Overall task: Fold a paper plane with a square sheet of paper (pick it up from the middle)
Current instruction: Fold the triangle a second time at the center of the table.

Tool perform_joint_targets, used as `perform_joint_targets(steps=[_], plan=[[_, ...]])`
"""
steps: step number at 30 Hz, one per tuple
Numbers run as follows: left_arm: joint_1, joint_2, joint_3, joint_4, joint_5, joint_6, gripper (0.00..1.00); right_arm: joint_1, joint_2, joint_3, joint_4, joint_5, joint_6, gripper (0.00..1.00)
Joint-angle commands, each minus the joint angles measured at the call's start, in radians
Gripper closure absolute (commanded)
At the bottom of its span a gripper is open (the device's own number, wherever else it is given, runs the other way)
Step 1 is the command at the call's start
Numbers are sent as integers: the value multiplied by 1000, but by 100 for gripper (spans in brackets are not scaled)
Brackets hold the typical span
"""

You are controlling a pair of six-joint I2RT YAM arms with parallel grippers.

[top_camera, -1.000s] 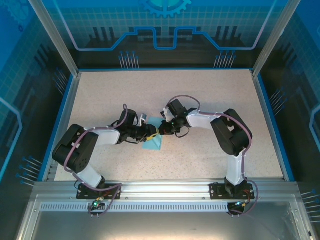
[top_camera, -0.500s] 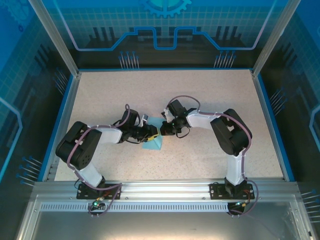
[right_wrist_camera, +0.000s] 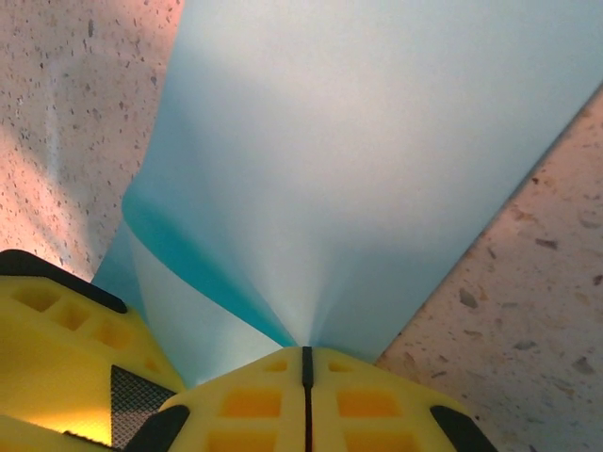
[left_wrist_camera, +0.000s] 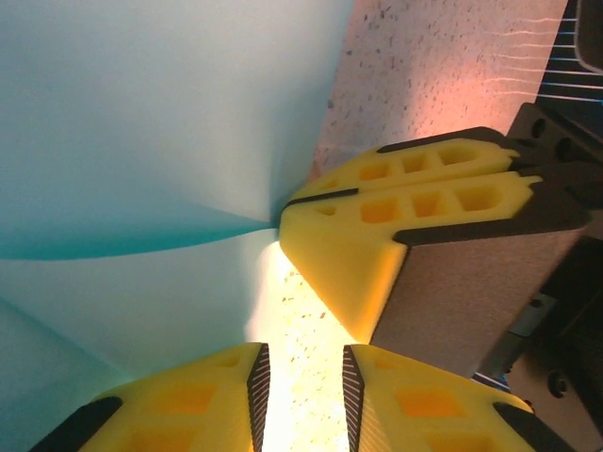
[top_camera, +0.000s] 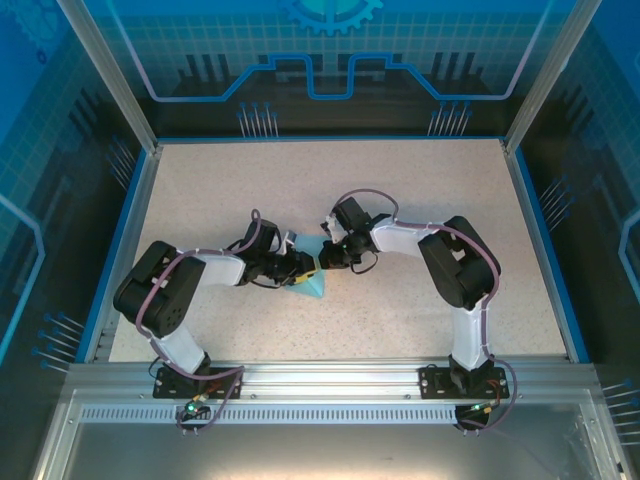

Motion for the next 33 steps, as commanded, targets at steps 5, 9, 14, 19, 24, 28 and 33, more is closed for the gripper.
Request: perform_joint_targets(steps=[5,9,14,19,24,28,33], plan=[[-9,14,24,-69,-27,31,73,-5,29,23,-26,-13,-18,93],[-9,14,25,-77,-27,33,73,-5,28,14,-24,-32,-18,93],[-8,11,26,-85,-25,37,73,-6,28,4,-22,-34,-15,93],[-9,17,29,-88,-25,38,73,-5,30,-3,-24,-22,-11,93],[-9,25,30,-94,-25,40,74,-5,35,-4,-24,-19,-9,93],[-9,33,31,-97,-25,42,74,-6,41,-3,-26,-17,-7,93],[-8,39,34,-100,-25,42,74,-6,46,-4,-28,-3,-6,93]])
